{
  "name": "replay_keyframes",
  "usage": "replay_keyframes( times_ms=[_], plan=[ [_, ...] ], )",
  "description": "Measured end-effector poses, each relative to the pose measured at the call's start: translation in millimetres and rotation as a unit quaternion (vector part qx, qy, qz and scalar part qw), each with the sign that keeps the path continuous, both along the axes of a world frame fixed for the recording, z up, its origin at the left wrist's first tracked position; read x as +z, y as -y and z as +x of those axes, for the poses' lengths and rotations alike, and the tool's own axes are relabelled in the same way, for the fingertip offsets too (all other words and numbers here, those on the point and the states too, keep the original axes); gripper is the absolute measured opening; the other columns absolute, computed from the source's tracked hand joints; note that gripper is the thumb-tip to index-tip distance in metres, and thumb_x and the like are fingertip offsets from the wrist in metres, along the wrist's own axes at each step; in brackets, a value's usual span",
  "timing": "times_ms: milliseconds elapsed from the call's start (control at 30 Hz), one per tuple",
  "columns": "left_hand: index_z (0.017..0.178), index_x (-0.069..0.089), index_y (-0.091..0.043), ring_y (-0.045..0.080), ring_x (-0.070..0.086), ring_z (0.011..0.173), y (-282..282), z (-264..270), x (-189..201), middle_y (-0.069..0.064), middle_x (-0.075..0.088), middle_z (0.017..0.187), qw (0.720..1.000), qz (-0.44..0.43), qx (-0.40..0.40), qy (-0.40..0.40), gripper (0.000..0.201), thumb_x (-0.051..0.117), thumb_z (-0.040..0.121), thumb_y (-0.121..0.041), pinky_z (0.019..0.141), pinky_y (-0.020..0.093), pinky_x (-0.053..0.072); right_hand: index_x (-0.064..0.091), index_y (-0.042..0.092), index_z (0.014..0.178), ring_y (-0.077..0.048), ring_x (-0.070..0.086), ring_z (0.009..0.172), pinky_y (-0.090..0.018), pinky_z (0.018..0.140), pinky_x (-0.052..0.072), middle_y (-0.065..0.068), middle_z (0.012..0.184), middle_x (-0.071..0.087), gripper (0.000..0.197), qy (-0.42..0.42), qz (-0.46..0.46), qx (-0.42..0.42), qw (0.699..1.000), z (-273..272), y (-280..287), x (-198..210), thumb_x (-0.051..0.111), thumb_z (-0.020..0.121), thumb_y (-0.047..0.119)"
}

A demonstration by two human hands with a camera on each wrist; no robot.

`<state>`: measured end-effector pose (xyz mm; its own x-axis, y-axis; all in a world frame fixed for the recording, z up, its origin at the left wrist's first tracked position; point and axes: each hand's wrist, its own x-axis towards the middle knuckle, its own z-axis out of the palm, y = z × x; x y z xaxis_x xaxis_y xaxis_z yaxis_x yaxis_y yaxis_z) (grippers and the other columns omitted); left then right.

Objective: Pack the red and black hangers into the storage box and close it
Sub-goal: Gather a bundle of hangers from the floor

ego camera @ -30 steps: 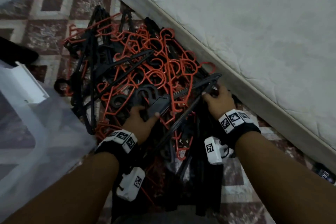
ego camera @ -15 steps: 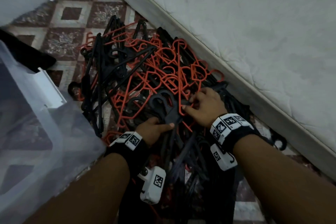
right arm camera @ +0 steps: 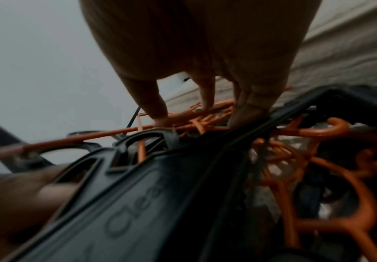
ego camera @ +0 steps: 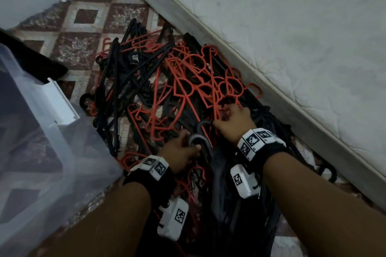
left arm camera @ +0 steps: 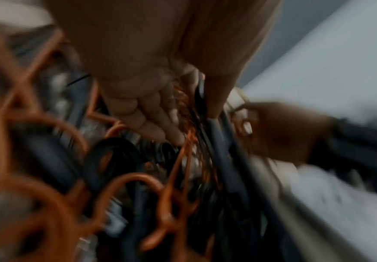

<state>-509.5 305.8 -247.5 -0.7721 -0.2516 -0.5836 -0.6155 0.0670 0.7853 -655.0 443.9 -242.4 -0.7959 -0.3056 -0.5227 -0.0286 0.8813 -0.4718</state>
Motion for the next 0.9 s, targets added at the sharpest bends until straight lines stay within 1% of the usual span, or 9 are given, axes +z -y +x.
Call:
replay_keyframes(
  times_ms=[100, 167, 267, 400, 500, 567, 700, 800, 900],
  plan=[
    [0.110, 0.063, -0.022, 0.017, 0.063, 0.096, -4.8, -1.0, 2.0, -0.001, 0.067, 0.103, 0.989, -0.114, -0.093, -0.018, 0.023, 0.063, 0.093, -0.036, 0.085, 0.028, 0.044, 0.042, 0.027, 0.141, -0.041, 0.041, 0.131, -0.041, 0.108, 0.038, -0.018, 0.147, 0.028, 0.073, -0.024, -0.010, -0.034, 0.999, -5.2, 5.7, -0.9, 0.065, 0.078, 0.054],
    [0.094, 0.070, -0.018, 0.018, 0.067, 0.088, -11.1, -4.9, 4.6, -0.002, 0.071, 0.096, 0.998, 0.030, 0.042, -0.025, 0.021, 0.073, 0.086, -0.037, 0.086, 0.032, 0.048, 0.034, 0.025, 0.148, -0.041, 0.028, 0.140, -0.044, 0.113, 0.032, -0.017, 0.159, 0.012, 0.079, -0.043, 0.023, -0.002, 0.999, -8.8, 10.7, -3.4, 0.064, 0.079, 0.052],
    [0.100, 0.075, -0.010, 0.019, 0.064, 0.074, -8.2, -16.5, 11.1, 0.002, 0.070, 0.089, 0.932, 0.251, 0.259, 0.022, 0.039, 0.080, 0.076, -0.040, 0.077, 0.034, 0.053, 0.021, 0.024, 0.154, -0.041, 0.036, 0.138, -0.048, 0.111, 0.036, -0.012, 0.161, 0.011, 0.089, -0.034, 0.055, 0.051, 0.997, -15.6, 17.5, -8.1, 0.061, 0.081, 0.057],
    [0.110, 0.073, -0.027, 0.015, 0.061, 0.079, -2.2, -23.5, 8.7, -0.002, 0.068, 0.100, 0.946, 0.232, 0.225, -0.007, 0.035, 0.078, 0.079, -0.043, 0.075, 0.031, 0.050, 0.021, 0.025, 0.155, -0.039, 0.039, 0.138, -0.046, 0.108, 0.041, -0.009, 0.162, 0.010, 0.094, 0.003, 0.042, 0.028, 0.999, -26.4, 25.2, -9.8, 0.061, 0.080, 0.066],
    [0.106, 0.072, -0.034, 0.014, 0.071, 0.092, -3.9, -29.1, 8.6, -0.010, 0.074, 0.102, 0.984, 0.120, 0.126, -0.041, 0.033, 0.078, 0.076, -0.046, 0.084, 0.037, 0.056, 0.034, 0.024, 0.152, -0.031, 0.035, 0.143, -0.037, 0.111, 0.033, -0.002, 0.165, 0.001, 0.077, -0.010, -0.018, 0.044, 0.999, -28.6, 29.3, -9.7, 0.060, 0.087, 0.057],
    [0.110, 0.070, -0.028, 0.017, 0.070, 0.100, -4.0, -28.4, 5.8, -0.007, 0.075, 0.104, 0.990, 0.091, 0.096, -0.047, 0.046, 0.079, 0.072, -0.052, 0.089, 0.039, 0.056, 0.044, 0.021, 0.145, -0.029, 0.045, 0.134, -0.030, 0.102, 0.037, -0.002, 0.162, 0.011, 0.070, -0.027, -0.042, 0.035, 0.998, -26.9, 32.5, -8.8, 0.061, 0.087, 0.055],
    [0.112, 0.066, -0.009, 0.030, 0.061, 0.106, -12.0, -29.7, 1.8, 0.029, 0.057, 0.104, 0.963, 0.175, 0.204, -0.015, 0.073, 0.087, 0.056, -0.052, 0.082, 0.040, 0.059, 0.041, 0.026, 0.136, -0.035, 0.058, 0.109, -0.032, 0.080, 0.040, -0.009, 0.142, 0.031, 0.071, -0.047, -0.051, -0.007, 0.998, -18.0, 35.3, -7.5, 0.065, 0.079, 0.063],
    [0.120, 0.066, -0.019, 0.035, 0.059, 0.112, -16.0, -36.9, 2.5, 0.020, 0.058, 0.125, 0.955, 0.211, 0.208, -0.009, 0.051, 0.081, 0.075, -0.038, 0.071, 0.033, 0.057, 0.033, 0.030, 0.148, -0.032, 0.055, 0.123, -0.031, 0.090, 0.041, -0.009, 0.146, 0.047, 0.077, 0.029, -0.086, 0.017, 0.996, -12.7, 38.6, -7.4, 0.062, 0.084, 0.062],
    [0.119, 0.066, -0.028, 0.016, 0.067, 0.104, -10.9, -35.6, 5.9, -0.006, 0.074, 0.107, 0.956, 0.206, 0.206, -0.022, 0.045, 0.080, 0.077, -0.034, 0.076, 0.036, 0.058, 0.034, 0.030, 0.150, -0.029, 0.052, 0.129, -0.027, 0.095, 0.040, -0.006, 0.147, 0.050, 0.071, 0.063, -0.132, 0.038, 0.989, -8.9, 38.7, 0.5, 0.060, 0.089, 0.056]
  ],
)
